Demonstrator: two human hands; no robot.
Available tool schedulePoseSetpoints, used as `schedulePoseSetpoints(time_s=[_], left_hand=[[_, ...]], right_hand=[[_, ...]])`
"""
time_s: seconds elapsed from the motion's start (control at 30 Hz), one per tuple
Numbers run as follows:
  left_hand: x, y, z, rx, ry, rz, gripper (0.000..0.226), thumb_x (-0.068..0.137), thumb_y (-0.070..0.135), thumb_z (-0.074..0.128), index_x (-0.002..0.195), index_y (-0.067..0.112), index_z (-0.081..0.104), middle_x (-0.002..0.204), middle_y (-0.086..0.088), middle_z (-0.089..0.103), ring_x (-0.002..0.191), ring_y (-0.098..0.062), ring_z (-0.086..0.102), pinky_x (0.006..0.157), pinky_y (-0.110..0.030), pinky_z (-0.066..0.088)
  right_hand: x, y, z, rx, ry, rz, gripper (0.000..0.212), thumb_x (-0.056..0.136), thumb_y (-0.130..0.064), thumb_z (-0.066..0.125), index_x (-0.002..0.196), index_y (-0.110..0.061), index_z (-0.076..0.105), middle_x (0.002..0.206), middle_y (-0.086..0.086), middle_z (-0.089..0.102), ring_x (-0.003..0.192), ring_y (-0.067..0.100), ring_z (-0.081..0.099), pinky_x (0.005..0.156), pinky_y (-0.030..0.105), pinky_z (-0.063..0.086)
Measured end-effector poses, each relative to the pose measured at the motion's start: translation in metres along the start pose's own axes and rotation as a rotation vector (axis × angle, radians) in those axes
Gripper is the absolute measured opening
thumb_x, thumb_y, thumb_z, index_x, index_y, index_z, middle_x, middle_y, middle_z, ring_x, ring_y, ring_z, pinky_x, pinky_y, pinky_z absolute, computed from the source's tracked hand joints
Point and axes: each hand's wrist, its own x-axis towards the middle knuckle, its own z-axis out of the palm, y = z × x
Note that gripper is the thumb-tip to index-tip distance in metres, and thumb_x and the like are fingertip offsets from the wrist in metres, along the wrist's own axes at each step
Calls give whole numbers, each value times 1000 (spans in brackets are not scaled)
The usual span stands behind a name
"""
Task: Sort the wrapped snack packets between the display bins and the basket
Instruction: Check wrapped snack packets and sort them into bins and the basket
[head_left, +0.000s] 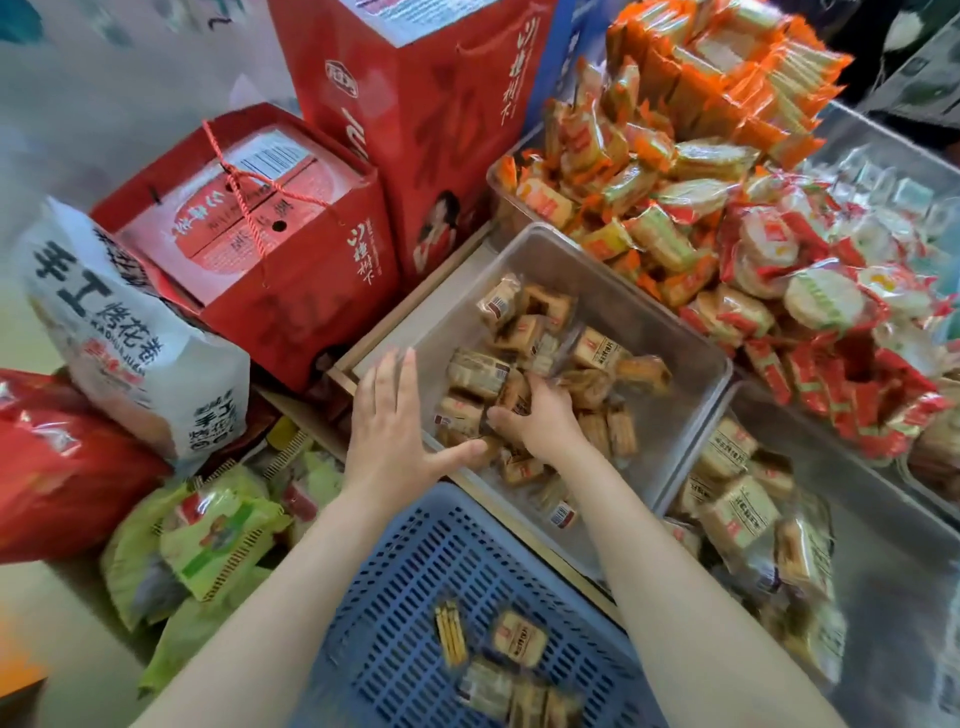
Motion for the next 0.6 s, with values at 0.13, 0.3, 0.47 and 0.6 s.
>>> schedulePoseSetpoints(time_s=[0.13,0.3,0.47,0.6], left_hand=[[2,-1,5,-38,10,-8,137,65,104,16,163,8,5,169,-13,6,156,-28,1,128,-47,8],[3,-2,8,-26,6,-19,131,71,97,29,162,7,4,168,-14,8,155,-28,2,127,-46,8],[3,-1,7,-7,9,-12,132,71,100,18,162,5,6,167,-16,10,154,-27,3,127,-45,8],[3,-1,8,-1,13,-15,133,71,101,15,162,4,8,167,-17,11,154,-29,4,126,-46,8]], right_hand=[[14,6,-1,-97,-11,58,96,82,-58,77,156,-16,32,159,10,33,151,30,19,122,46,28],[14,13,6,-250,20,54,80,74,-72,74,133,-21,60,135,5,60,138,32,39,113,47,34],[-1,16,-13,118,7,83,51,81,-59,77,105,-17,62,102,-8,66,99,15,64,78,26,50],[6,4,-19,502,30,104,37,94,-51,65,108,-17,67,99,-11,69,89,-3,65,72,13,53]])
